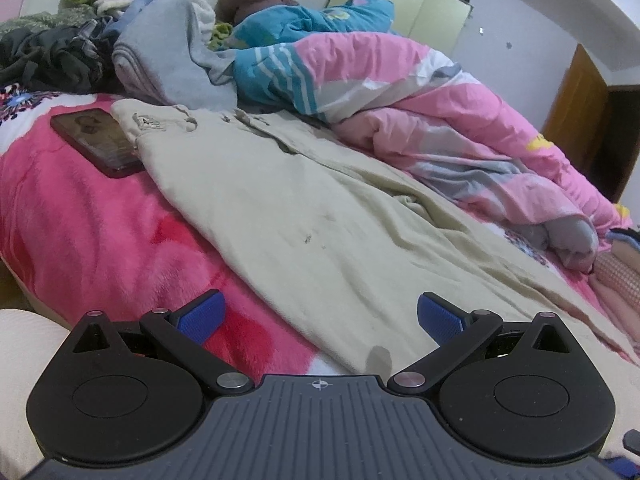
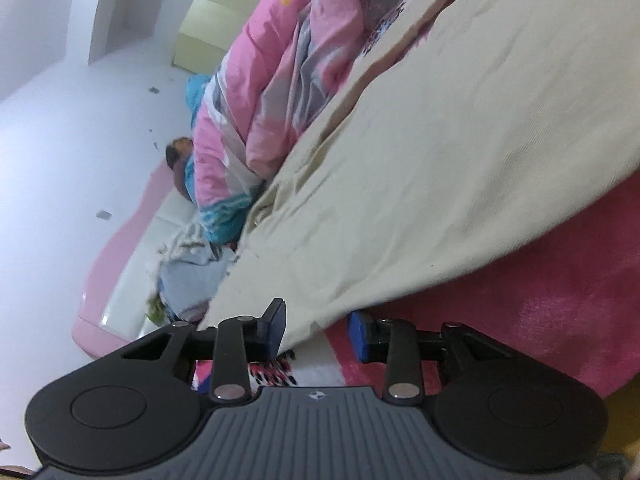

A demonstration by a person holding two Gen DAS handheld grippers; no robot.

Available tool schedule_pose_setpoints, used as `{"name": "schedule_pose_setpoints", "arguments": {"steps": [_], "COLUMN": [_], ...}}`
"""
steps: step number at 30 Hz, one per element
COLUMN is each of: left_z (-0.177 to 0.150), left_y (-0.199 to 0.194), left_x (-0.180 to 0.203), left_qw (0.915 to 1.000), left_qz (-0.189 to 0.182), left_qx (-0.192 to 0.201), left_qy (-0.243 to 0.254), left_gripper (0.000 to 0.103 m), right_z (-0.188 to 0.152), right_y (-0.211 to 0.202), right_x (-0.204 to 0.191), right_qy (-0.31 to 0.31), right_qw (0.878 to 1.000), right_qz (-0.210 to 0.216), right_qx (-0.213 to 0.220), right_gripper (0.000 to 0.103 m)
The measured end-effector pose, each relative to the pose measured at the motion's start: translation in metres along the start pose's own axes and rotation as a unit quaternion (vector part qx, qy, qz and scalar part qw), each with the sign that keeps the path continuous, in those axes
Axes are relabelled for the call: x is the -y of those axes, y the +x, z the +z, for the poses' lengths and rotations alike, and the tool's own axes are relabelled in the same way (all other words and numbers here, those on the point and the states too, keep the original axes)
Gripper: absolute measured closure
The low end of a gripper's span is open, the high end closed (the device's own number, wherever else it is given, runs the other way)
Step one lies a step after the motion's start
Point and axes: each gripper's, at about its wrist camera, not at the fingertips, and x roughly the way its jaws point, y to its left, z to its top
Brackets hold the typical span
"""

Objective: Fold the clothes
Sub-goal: 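Grasp the beige trouser edge with the right tool and lift it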

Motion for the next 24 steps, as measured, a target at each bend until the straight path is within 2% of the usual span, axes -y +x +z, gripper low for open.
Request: {"name": "schedule_pose_setpoints", "arguments": {"steps": [6, 11, 16, 18, 19, 24], "left_z": [0.009, 0.022, 0.032, 0.036, 0.038, 0.049], "left_y": [0.006, 0.014, 0.025, 0.029, 0.030, 0.037], "left_x": [-0.013, -0.026, -0.031, -0.030, -0.029, -0.037], "left_qw": [0.9993, 0.9977, 0.9966, 0.9962, 0.9958, 0.9946], "left_qz": [0.020, 0.049, 0.060, 0.069, 0.077, 0.086], "left_qx": [0.003, 0.012, 0.015, 0.020, 0.020, 0.020], "left_qy": [-0.031, -0.046, -0.054, -0.049, -0.045, -0.056], "left_gripper": [0.003, 0.006, 0.007, 0.014, 0.023, 0.033], "right_z": [0.003, 0.011, 0.018, 0.020, 0.021, 0.024], "right_y": [0.006, -0.004, -0.010, -0.011, -0.011, -0.009], "right_x": [0.012, 0.020, 0.023, 0.023, 0.023, 0.020], "right_qy": [0.031, 0.047, 0.050, 0.050, 0.051, 0.044], "right_qw": [1.000, 0.999, 0.998, 0.998, 0.997, 0.997], "right_qz": [0.005, 0.010, 0.010, 0.015, 0.018, 0.024], "right_qx": [-0.003, 0.018, 0.037, 0.043, 0.046, 0.052], "right_gripper": [0.072, 0.072, 0.072, 0.072, 0.072, 0.074]}}
